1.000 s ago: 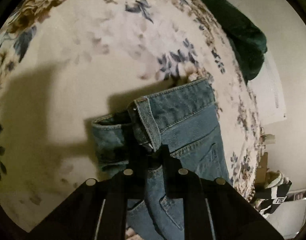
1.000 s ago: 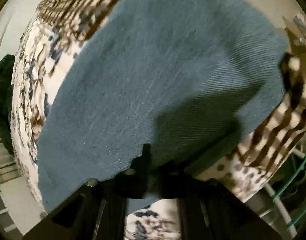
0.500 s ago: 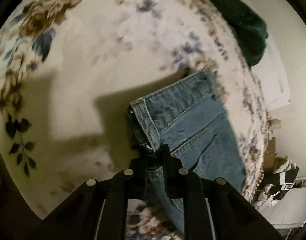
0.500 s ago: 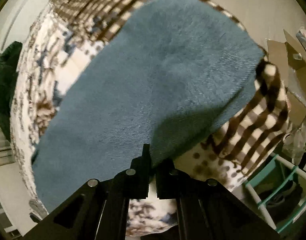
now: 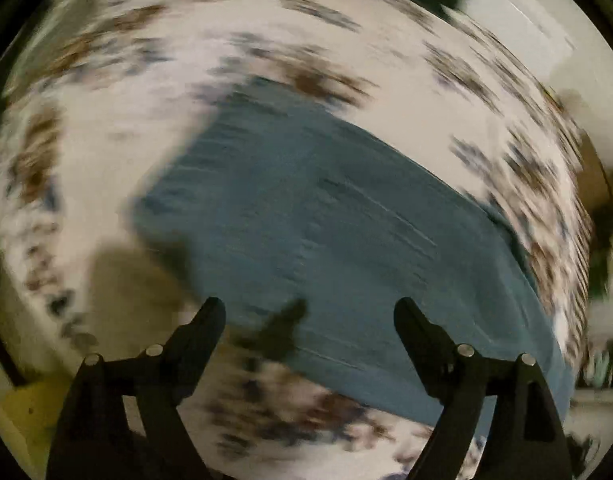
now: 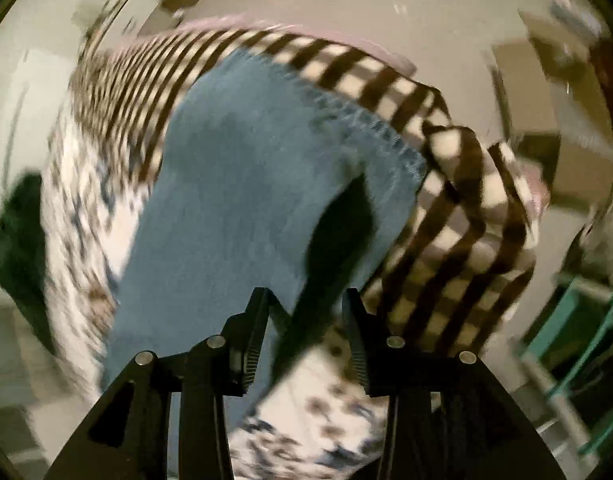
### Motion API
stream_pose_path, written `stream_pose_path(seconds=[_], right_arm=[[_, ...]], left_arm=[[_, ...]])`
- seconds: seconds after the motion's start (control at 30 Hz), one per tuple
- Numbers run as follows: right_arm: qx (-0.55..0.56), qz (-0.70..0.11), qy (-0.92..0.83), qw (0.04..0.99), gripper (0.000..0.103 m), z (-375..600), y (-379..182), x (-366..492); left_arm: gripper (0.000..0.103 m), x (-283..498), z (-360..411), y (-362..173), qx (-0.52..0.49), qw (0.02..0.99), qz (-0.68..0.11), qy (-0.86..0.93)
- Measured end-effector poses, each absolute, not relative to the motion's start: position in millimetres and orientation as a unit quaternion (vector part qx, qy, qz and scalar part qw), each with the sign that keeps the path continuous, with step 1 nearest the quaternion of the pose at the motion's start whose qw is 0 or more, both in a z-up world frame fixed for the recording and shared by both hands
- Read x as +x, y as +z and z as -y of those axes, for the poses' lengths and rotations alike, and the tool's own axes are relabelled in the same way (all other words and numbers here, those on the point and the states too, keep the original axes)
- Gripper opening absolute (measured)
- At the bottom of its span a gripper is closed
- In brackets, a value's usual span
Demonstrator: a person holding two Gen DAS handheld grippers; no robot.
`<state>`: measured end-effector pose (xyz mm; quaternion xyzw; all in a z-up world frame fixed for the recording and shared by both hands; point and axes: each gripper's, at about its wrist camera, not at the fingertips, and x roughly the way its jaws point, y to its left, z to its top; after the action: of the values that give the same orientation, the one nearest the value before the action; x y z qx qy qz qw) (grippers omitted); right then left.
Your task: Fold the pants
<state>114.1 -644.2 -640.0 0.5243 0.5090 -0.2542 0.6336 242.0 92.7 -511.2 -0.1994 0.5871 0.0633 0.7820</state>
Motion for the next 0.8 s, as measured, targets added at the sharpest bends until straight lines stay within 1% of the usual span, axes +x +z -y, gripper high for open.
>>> stream_pose_path(seconds=[0.13, 0.27, 0.33, 0.43, 0.5, 0.63, 0.8], right_arm=[[0.610, -0.419, -0.248, 0.625, 0.041, 671.2, -647.9, 100.1], [0.646, -0.374, -0.247, 0.618, 0.041, 686.1, -656.3, 105.4], [0.627, -0.378, -0.245, 0.636, 0.041, 685.7, -650.5, 118.6], [0.576, -0.405, -0.238, 0.669, 0.040, 684.2, -640.1, 139.1], [0.554, -0.423, -0.233, 0.678, 0.040, 684.6, -640.4, 151.0], [0.548, -0.437, -0.228, 0.676, 0.040, 683.8, -646.5, 166.3], [0.557, -0.438, -0.228, 0.668, 0.040, 689.9, -654.4, 166.0]], left_arm=[[0.086, 251.1, -15.8, -532.7, -0.163, 0.768, -0.619, -0.006], [0.086, 254.6, 59.7, -558.3, -0.076, 0.763, -0.640, -0.048], [0.086, 256.8, 81.3, -574.7, -0.052, 0.754, -0.652, -0.063], [0.086, 256.2, 99.4, -587.3, -0.007, 0.756, -0.652, -0.061], [0.090, 256.6, 100.2, -589.8, -0.004, 0.757, -0.651, -0.062], [0.090, 256.2, 96.5, -590.5, -0.005, 0.756, -0.651, -0.061], [0.090, 262.5, 96.1, -594.4, -0.003, 0.754, -0.654, -0.056]])
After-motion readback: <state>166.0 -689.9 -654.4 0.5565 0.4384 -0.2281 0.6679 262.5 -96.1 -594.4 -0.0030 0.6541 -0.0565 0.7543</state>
